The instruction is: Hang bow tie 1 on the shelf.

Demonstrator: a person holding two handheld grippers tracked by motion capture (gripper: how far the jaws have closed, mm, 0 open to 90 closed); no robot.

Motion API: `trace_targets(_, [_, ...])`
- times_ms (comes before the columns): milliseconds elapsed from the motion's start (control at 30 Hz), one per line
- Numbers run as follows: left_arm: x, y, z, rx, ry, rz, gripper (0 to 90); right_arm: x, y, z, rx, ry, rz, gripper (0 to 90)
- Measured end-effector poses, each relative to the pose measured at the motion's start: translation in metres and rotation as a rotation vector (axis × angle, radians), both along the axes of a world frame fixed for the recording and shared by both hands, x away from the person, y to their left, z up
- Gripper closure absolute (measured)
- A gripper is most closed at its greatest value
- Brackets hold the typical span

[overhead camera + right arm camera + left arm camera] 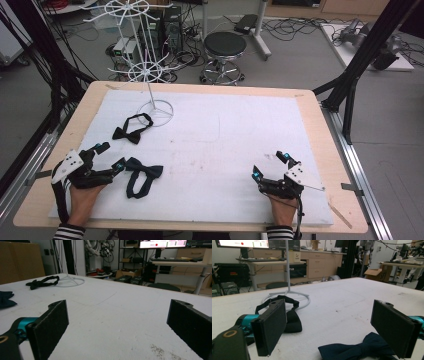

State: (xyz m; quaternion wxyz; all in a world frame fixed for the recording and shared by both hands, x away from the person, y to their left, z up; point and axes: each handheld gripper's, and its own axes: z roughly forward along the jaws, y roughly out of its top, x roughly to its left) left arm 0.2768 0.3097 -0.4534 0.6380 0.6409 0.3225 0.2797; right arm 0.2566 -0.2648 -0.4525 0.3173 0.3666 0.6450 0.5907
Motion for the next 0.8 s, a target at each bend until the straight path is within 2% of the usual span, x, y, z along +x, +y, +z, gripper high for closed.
trace_targets(500, [0.0009,0.0007,0.0002,-0.007,0.007,0.001,13.9,-0.0003,0.0002,-0.0001,-0.006,-0.007,-0.003,2.9])
trace_targets(700, [0.0017,0.0016,0.0008,-0.016,0.018,-0.013,13.7,-0.0001,0.0001,-0.0001,-0.006,-0.009,-0.004,3.0])
trace_targets(800, [0.0028,0.0025,0.0037,-0.025,0.025,-0.036,13.6,-0.0002,0.0002,-0.0001,-0.006,-0.007,-0.003,2.9])
